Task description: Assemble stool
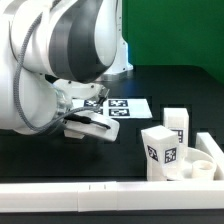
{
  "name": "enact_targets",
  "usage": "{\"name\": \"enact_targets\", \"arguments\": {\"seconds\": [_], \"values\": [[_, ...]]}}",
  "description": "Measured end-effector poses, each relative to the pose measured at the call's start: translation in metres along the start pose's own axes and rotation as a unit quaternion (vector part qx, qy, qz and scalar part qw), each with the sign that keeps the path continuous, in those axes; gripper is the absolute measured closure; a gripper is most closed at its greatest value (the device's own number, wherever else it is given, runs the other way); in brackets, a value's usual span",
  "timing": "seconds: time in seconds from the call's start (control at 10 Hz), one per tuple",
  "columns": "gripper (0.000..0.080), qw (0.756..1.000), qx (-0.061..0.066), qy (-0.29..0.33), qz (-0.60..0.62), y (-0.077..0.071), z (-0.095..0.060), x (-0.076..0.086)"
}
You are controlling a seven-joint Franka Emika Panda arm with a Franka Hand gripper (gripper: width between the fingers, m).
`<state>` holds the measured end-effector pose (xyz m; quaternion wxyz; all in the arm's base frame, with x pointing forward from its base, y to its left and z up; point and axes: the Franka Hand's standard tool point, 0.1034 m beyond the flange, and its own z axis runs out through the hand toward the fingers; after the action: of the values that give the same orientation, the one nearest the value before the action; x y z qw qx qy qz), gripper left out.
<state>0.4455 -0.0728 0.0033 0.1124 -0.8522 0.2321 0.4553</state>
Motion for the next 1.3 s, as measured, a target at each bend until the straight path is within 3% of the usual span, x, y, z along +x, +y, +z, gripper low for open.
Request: {"name": "enact_targets", "arguments": {"seconds": [0.1,0.2,0.3,0.4,0.5,0.6,0.7,0.8,1.0,1.1,1.3], "values": [[0.0361,1.000,0.000,0.000,0.000,0.000,0.000,0.000],[0.0361,1.000,0.000,0.000,0.000,0.000,0.000,0.000],[0.0470,1.000,0.000,0.003,0.000,0.000,-0.001,0.001],[0.0469,1.000,0.001,0.017,-0.004,-0.004,-0.007,0.000],[0.0469,1.000,0.002,0.015,-0.011,-0.011,-0.021,-0.017],[0.0469,0.999,0.010,0.032,-0.024,-0.020,-0.048,-0.036],[0.0469,0.997,0.011,0.065,-0.037,-0.026,-0.071,-0.044],[0.0469,0.988,0.009,0.144,-0.057,-0.031,-0.086,-0.043],[0.0469,0.982,0.016,0.181,-0.054,-0.028,-0.075,-0.048],[0.0469,0.974,0.019,0.222,-0.049,-0.037,-0.086,-0.045],[0.0469,0.948,0.037,0.310,-0.065,-0.089,-0.132,-0.086]]}}
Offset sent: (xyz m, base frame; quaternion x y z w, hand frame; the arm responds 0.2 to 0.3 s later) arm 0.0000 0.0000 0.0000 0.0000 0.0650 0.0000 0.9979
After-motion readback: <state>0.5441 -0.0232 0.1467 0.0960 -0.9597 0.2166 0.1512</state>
